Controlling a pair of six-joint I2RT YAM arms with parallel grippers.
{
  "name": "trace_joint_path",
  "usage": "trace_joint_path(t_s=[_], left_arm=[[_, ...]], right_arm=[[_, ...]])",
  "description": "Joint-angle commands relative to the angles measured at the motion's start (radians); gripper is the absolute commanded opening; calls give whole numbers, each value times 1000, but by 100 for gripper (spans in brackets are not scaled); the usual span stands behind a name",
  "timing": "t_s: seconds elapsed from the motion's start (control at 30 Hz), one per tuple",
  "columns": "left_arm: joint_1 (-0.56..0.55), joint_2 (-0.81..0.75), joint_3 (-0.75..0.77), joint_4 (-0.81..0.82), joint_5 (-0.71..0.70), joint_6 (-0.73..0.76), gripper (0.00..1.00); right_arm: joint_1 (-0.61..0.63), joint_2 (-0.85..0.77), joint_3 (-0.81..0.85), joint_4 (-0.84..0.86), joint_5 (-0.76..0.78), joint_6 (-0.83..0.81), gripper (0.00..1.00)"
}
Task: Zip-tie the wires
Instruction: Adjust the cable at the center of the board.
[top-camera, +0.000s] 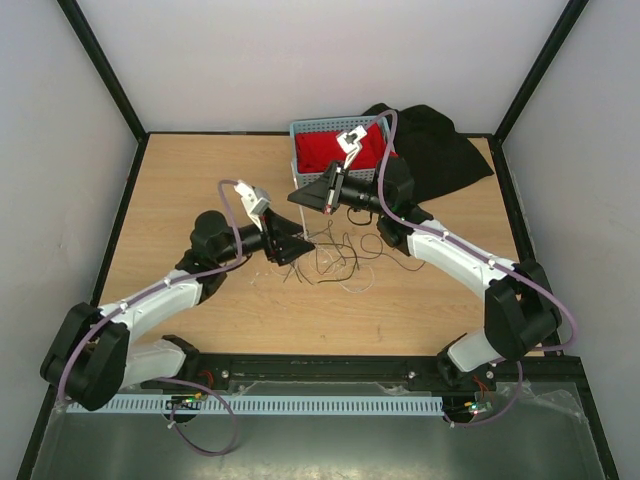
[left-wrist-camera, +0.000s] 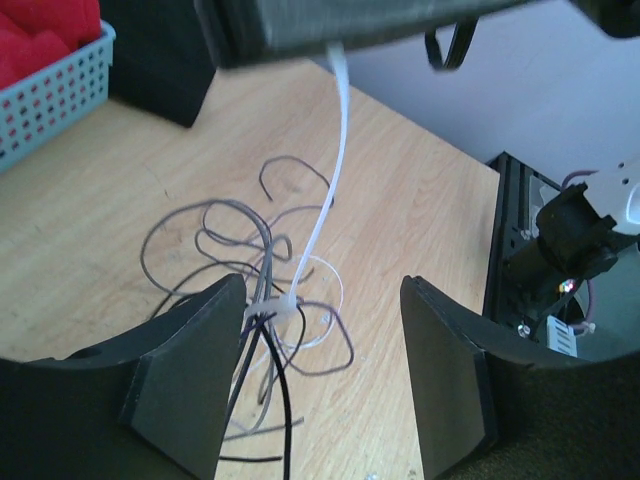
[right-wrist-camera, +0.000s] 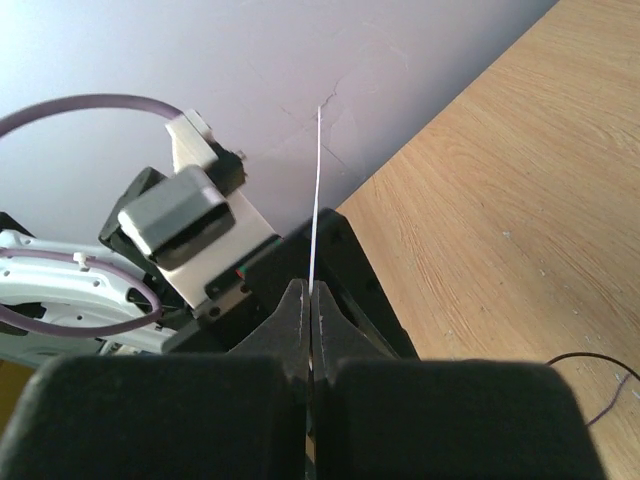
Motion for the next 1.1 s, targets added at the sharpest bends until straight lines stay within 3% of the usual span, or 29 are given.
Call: trace_joint_path(t_s=[0.0,0.13,0.6,0.83,1.07], left_arm=[[8,-14,62,15,29,3,66],[8,24,94,16,37,19,63],[-1,116,111,17,58,41,23],[-19,116,62,16,46,32,11],[-64,108,-12,29,1,9,9]], right_arm=[[-3,-23,-4,43,-24,6,0],[-2,-21,-3,47,-25,9,0],[-2,-15,16,60,-21,10,0],[-2,10,63,52,-22,4,0],[-2,39,165,-20,-17,-42,0]])
